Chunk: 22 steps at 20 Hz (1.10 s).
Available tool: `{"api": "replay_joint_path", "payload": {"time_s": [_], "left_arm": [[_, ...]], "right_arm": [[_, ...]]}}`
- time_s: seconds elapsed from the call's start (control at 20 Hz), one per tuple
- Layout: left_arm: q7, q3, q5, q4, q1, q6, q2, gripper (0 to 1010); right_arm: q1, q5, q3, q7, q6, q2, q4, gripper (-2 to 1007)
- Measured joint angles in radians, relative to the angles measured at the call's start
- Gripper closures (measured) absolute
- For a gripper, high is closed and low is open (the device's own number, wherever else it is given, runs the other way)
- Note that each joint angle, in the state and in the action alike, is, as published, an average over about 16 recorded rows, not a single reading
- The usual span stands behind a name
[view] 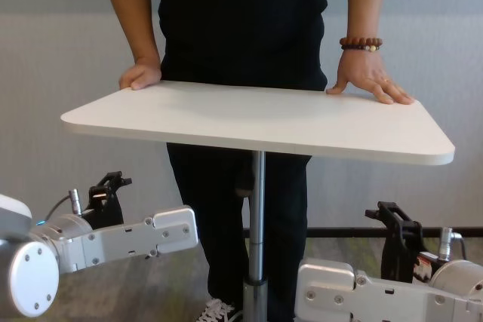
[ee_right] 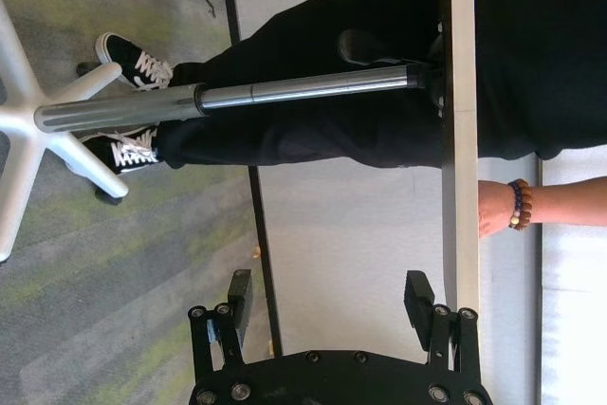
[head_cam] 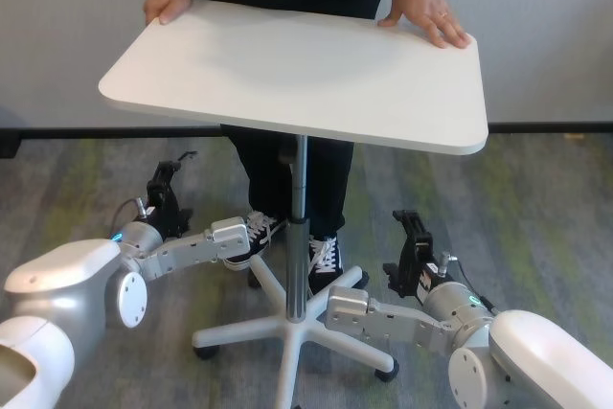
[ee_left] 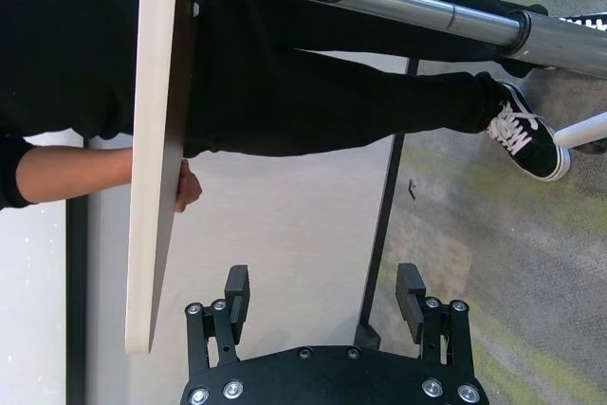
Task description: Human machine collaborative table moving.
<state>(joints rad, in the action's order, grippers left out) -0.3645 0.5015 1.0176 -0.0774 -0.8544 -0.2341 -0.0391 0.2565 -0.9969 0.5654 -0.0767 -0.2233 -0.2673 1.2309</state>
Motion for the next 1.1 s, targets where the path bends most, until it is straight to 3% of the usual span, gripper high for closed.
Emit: {"api": "replay_joint_path", "payload": {"time_s": [0.75, 1.1], "left_arm": [[0.004, -0.003, -0.006, -0.028, 0.014, 0.007, -0.007, 10], [0.016, -0.005, -0.045, -0.071, 0.035, 0.011, -0.024, 10]], "right_arm": [[0.000, 0.003, 0.000, 0.000, 0.001, -0.001, 0.000, 5], [-0.002, 0.045, -0.004, 0.004, 0.012, -0.012, 0.006, 4]]}}
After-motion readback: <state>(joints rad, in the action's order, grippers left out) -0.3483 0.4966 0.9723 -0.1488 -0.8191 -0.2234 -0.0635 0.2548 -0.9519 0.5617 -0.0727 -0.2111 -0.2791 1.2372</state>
